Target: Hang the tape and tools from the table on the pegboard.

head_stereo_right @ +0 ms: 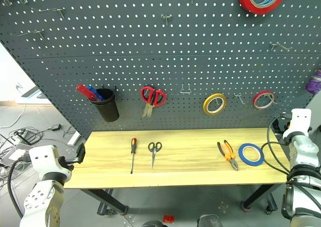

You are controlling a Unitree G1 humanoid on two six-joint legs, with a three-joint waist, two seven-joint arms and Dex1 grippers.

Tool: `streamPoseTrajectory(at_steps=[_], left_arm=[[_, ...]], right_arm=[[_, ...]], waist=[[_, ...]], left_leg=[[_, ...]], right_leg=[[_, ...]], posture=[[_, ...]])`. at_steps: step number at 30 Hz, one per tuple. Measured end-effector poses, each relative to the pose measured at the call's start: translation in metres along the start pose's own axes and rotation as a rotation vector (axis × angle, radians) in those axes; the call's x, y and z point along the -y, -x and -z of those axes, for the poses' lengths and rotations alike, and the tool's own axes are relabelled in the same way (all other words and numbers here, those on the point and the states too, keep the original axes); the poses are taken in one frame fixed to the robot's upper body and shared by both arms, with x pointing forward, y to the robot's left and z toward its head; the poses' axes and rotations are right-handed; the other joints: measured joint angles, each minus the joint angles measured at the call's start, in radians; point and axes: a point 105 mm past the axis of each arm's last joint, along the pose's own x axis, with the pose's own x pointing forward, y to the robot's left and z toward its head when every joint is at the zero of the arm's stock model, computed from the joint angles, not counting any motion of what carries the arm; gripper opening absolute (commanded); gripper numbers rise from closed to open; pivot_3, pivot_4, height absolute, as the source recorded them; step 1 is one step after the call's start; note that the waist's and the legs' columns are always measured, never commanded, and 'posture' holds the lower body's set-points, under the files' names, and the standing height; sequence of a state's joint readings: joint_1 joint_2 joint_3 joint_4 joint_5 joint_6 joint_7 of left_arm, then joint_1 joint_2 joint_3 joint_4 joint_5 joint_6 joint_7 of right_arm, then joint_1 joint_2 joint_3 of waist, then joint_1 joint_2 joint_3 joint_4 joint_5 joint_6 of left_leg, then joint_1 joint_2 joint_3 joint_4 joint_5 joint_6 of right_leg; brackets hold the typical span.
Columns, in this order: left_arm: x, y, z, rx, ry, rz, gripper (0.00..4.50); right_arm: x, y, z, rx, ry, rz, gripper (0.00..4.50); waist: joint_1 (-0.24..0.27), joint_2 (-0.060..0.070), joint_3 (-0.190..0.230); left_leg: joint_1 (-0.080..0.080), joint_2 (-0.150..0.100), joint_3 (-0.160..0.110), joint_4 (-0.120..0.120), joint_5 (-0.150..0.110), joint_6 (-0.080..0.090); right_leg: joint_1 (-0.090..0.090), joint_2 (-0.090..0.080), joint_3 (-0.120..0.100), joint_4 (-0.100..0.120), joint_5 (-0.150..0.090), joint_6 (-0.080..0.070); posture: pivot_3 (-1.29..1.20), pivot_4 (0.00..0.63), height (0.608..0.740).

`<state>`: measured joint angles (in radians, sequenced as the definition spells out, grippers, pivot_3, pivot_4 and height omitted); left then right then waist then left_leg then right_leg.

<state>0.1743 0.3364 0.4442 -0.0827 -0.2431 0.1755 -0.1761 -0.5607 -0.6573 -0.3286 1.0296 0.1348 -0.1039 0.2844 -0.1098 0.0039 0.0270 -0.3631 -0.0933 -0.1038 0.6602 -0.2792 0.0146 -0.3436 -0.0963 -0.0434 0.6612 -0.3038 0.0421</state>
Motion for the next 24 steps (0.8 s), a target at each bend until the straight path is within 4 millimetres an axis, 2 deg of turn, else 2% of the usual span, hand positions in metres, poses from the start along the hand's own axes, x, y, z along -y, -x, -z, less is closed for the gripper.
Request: streamPoseTrajectory(at_steps=[3, 7, 12, 17, 21, 24], left_arm=[[-0.001, -0.001, 0.001, 0.003, -0.018, 0.001, 4.48], [-0.002, -0.003, 0.006, -0.005, -0.035, -0.005, 4.48], [-0.005, -0.002, 0.009, -0.004, -0.046, -0.006, 4.48], [-0.004, 0.0, 0.009, 0.005, 0.007, 0.019, 4.48], [0.012, 0.004, 0.006, -0.001, -0.062, 0.114, 4.48], [0.041, 0.007, -0.008, 0.04, -0.092, 0.23, 4.48]], right_arm=[[-0.005, -0.001, 0.001, -0.002, -0.001, -0.019, 4.5], [-0.021, -0.002, 0.005, -0.01, 0.004, -0.081, 4.5], [-0.028, -0.002, 0.004, -0.011, 0.017, -0.137, 4.5], [-0.044, 0.008, 0.011, -0.015, 0.081, -0.266, 4.5], [-0.062, 0.024, 0.025, -0.052, 0.139, -0.4, 4.5], [-0.077, 0.038, 0.028, -0.058, 0.192, -0.483, 4.5]], waist=[[0.0, 0.0, 0.0], [-0.001, 0.0, 0.0], [0.001, 0.0, 0.002], [0.003, 0.001, 0.007], [0.005, 0.001, 0.03], [0.01, 0.004, 0.057]], left_leg=[[0.0, 0.0, 0.0, 0.0, 0.0, 0.0], [0.0, 0.0, 0.0, 0.0, 0.0, 0.0], [-0.001, 0.0, 0.0, 0.0, 0.0, 0.0], [-0.002, 0.0, 0.0, 0.0, 0.0, 0.0], [-0.002, 0.001, 0.001, 0.0, -0.001, 0.001], [-0.003, 0.001, 0.003, 0.0, -0.001, 0.001]], right_leg=[[0.0, 0.0, 0.0, 0.0, 0.0, 0.0], [-0.001, 0.0, 0.001, 0.0, 0.0, 0.0], [-0.002, 0.0, 0.001, 0.0, 0.0, 0.0], [-0.005, 0.0, 0.001, 0.0, 0.0, 0.0], [-0.007, 0.0, 0.001, 0.0, 0.0, 0.0], [-0.008, 0.0, 0.004, 0.0, 0.001, 0.001]], posture=[[-0.17, 0.011, 0.74], [-0.17, 0.013, 0.74], [-0.17, 0.021, 0.74], [-0.19, 0.053, 0.74], [-0.22, 0.088, 0.74], [-0.25, 0.121, 0.74]])
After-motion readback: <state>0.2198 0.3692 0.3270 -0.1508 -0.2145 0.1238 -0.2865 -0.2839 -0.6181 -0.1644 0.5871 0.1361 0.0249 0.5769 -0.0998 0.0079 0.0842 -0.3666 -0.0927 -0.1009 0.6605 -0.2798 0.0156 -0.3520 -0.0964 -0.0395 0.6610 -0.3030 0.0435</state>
